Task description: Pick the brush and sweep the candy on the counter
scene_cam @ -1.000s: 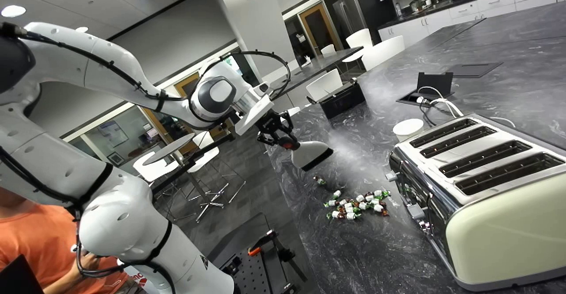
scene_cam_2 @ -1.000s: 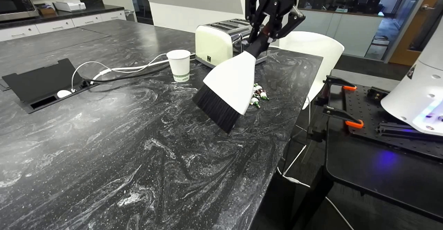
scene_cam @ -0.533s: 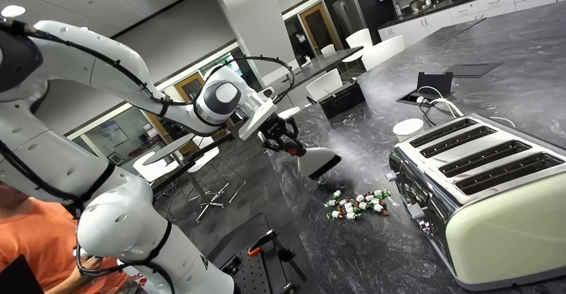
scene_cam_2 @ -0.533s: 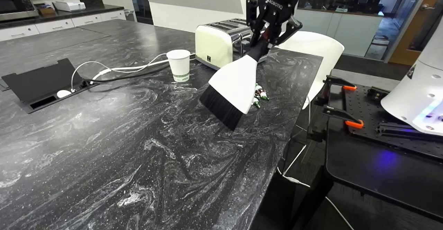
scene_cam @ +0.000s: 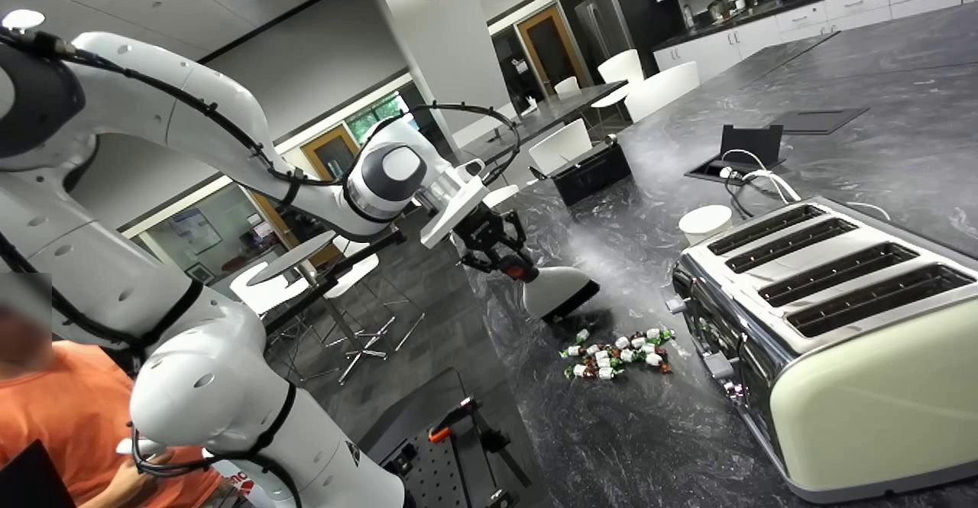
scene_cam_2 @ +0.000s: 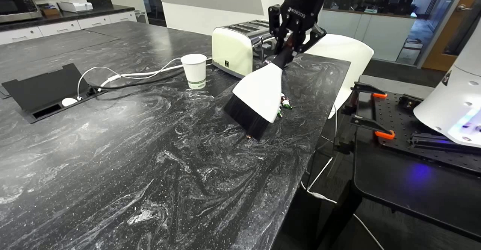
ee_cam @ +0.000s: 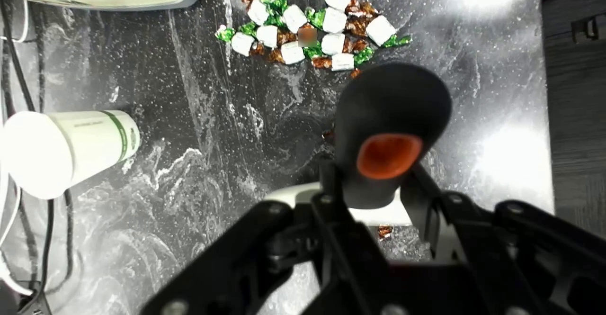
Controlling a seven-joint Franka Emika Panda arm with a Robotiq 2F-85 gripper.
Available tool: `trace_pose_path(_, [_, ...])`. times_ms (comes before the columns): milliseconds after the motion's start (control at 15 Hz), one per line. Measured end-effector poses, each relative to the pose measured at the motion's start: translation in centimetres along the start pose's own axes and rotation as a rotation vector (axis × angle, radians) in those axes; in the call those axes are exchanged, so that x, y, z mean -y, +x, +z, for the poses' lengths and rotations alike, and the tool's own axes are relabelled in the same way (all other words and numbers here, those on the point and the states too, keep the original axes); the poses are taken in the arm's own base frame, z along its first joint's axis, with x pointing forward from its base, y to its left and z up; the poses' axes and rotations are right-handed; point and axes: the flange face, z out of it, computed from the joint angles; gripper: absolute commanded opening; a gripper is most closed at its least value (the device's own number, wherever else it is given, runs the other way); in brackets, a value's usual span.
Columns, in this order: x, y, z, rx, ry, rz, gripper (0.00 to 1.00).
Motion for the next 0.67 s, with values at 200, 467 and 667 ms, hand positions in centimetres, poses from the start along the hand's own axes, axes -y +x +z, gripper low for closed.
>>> trace_pose_path(200, [-0.9, -1.6, 0.6, 0.041, -0.006, -0.002, 0.12])
trace_pose_path(467, [-2.2, -3.9, 1.3, 0.1, -0.009, 0.005, 0.12])
trace_pose_path(667, [-2.7, -5.5, 1.7, 0.17, -0.008, -0.01, 0.12])
